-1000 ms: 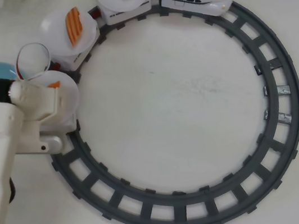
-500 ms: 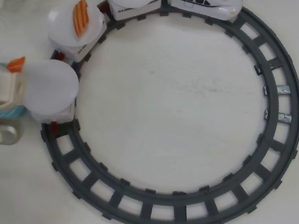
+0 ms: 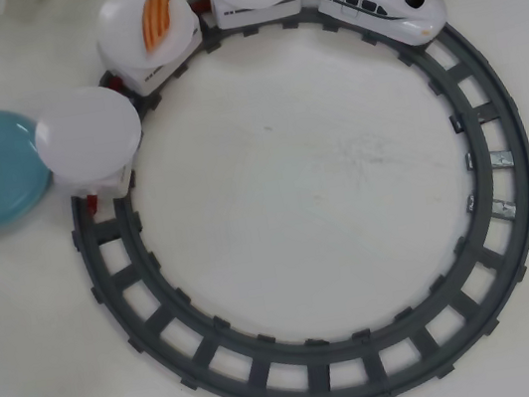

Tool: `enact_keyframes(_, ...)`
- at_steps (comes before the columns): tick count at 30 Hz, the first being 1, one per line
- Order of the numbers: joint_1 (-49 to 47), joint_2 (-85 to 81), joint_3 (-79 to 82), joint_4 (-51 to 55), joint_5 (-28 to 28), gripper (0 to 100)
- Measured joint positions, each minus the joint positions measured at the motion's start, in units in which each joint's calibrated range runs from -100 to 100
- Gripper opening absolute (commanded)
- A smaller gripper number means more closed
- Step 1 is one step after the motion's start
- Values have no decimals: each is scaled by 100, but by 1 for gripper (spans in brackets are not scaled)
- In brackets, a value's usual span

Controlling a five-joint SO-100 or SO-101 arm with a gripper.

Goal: Pick up the sushi from the Shinkansen and put it on the blue dish

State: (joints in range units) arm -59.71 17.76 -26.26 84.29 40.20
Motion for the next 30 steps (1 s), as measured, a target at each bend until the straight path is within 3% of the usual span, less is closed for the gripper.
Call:
enact_keyframes(14, -90, 2235, -1894, -227, -238, 6)
enact_keyframes(30, 180, 2885, -1995, -244, -362, 6)
